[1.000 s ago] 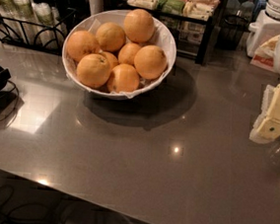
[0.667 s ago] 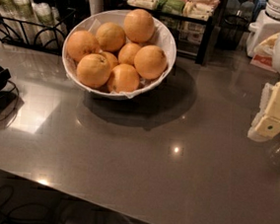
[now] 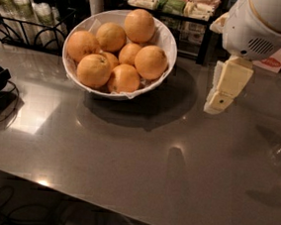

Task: Pick orange from white bowl

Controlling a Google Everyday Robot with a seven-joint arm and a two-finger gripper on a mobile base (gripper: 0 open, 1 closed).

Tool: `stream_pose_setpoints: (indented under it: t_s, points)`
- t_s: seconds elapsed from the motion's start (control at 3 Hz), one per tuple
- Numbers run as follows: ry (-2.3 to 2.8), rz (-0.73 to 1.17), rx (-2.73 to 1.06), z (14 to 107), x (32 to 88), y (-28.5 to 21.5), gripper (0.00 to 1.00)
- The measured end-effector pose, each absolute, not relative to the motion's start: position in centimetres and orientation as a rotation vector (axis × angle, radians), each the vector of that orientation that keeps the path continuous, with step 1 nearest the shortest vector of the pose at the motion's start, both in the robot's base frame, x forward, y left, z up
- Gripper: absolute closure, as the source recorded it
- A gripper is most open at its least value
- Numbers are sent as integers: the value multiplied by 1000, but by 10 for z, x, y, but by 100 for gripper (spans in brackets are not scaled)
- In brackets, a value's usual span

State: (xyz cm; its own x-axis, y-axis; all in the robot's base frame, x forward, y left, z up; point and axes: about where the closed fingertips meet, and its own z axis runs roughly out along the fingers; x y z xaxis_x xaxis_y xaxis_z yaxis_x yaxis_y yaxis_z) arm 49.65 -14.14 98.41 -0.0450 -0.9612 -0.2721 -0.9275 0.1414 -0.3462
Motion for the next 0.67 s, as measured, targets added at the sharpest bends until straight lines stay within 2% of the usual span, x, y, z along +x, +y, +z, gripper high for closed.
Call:
stream_pose_setpoints:
  t_s: [0.67]
  points:
    - [1955, -69, -1788, 984, 504, -129, 0]
